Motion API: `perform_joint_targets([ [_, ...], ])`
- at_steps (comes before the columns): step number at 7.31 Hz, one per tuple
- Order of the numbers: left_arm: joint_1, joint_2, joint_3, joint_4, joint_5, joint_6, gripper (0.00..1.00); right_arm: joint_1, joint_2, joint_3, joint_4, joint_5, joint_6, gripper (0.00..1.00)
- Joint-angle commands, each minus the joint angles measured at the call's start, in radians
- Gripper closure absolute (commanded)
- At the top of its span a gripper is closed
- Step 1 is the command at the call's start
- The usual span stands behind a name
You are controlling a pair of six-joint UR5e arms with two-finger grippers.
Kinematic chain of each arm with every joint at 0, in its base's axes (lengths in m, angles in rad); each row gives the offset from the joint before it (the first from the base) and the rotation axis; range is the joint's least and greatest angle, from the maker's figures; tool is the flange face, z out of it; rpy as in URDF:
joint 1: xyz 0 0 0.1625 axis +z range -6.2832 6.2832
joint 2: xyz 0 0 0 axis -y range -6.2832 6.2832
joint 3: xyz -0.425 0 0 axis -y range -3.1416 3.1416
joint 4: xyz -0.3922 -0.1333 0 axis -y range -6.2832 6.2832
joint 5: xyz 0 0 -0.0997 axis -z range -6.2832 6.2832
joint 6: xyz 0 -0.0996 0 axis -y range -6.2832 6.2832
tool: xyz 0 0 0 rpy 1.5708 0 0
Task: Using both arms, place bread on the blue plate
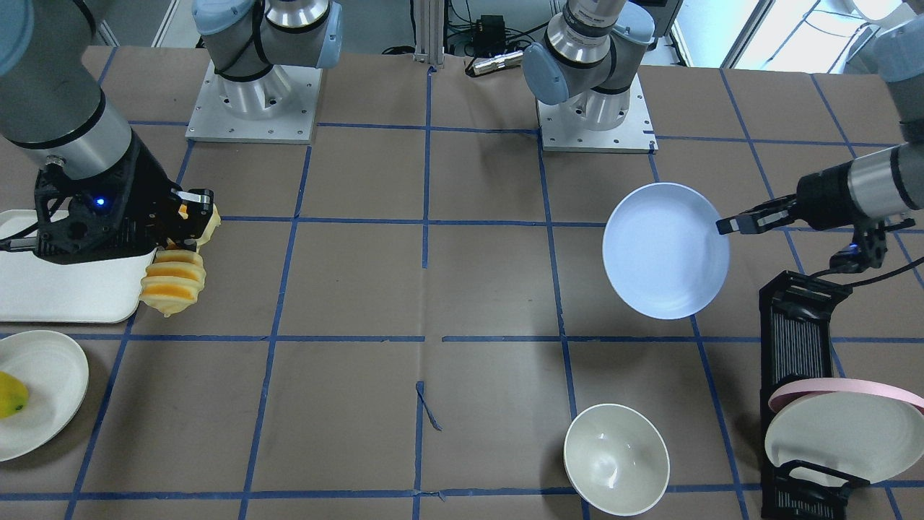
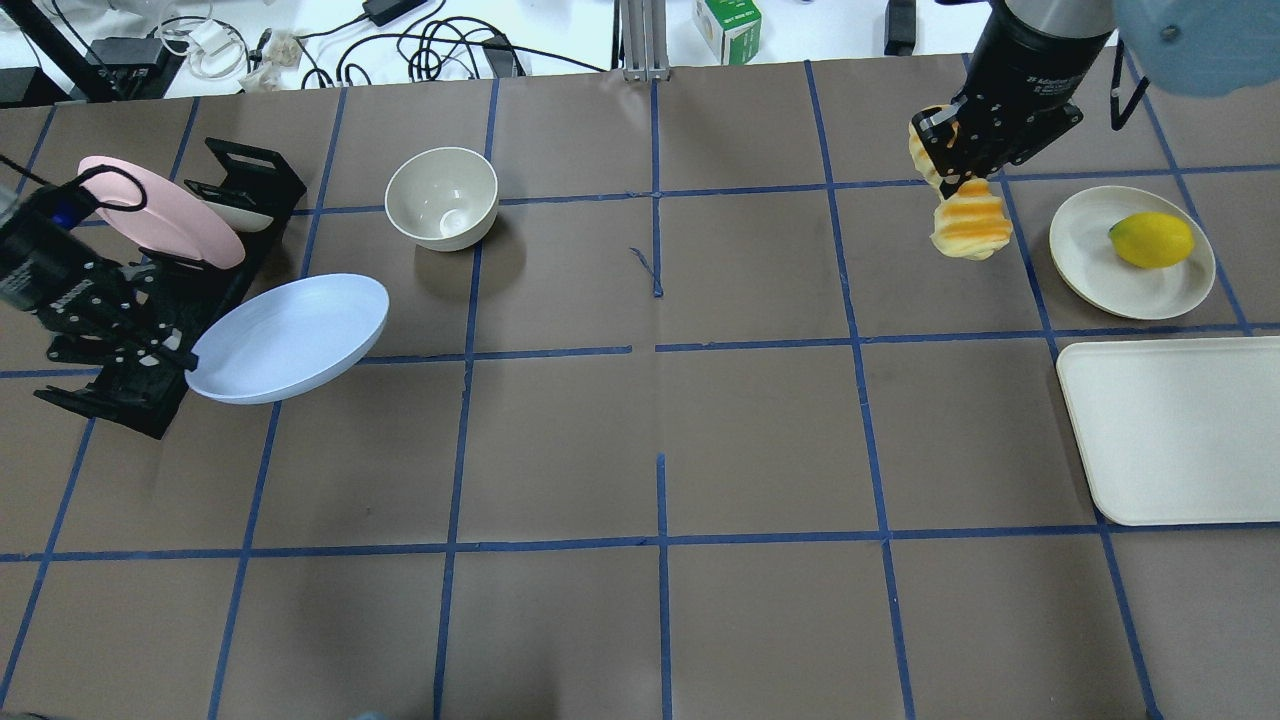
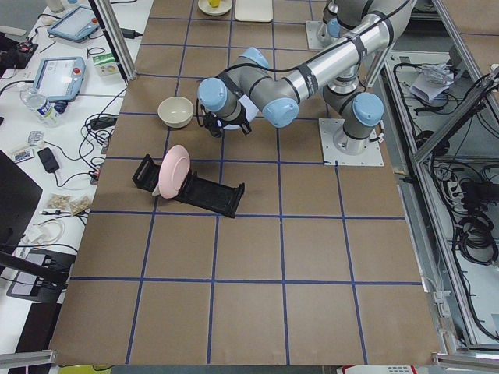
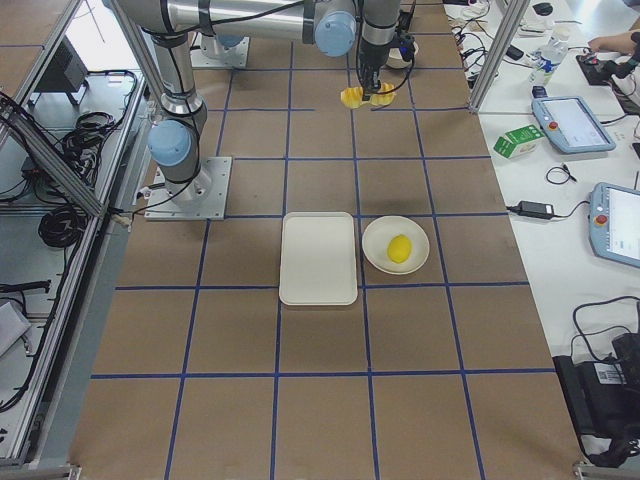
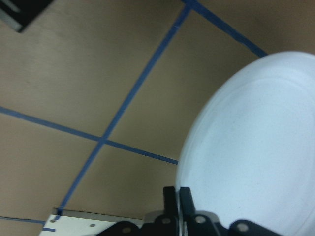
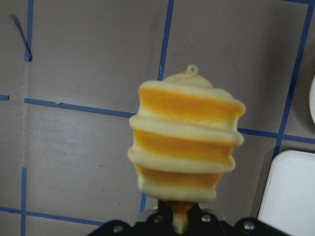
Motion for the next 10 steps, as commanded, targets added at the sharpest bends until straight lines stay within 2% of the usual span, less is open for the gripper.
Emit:
perform_joint_targets([
  [1,-0.223,0.038,-0.027,0.157,-0.093,-0.172,1.0,0.016,-0.004,0.019,-0.006,0.025,0.002,1.0],
  [3,-0.45,0.003,-0.043,0.408,-0.092,-0.439,1.0,0.073,0.0,0.035,-0.033,0.029,0.028,1.0],
  [4,-0.532,-0.011,-0.088,0.513,-0.09,-0.496,1.0,0.098,0.0,0.073,-0.077,0.03,0.058,1.0],
  [6,-0.565,-0.086,-0.267,0.853,-0.089,-0.51,1.0,0.116,0.005,0.121,-0.198,0.027,0.077,1.0],
  [7,-0.585,-0.126,-0.361,1.032,-0.081,-0.506,1.0,0.116,0.005,0.127,-0.199,0.027,0.077,1.0],
  [8,-0.596,-0.161,-0.388,1.096,-0.081,-0.501,1.0,0.116,0.005,0.131,-0.194,0.019,0.086,1.0],
  [9,-0.605,-0.189,-0.389,1.109,-0.082,-0.5,1.0,0.119,-0.004,0.14,-0.204,0.035,0.095,1.0],
  [10,-0.612,-0.195,-0.38,1.111,-0.076,-0.501,0.7,0.124,-0.007,0.141,-0.202,0.065,0.101,1.0],
])
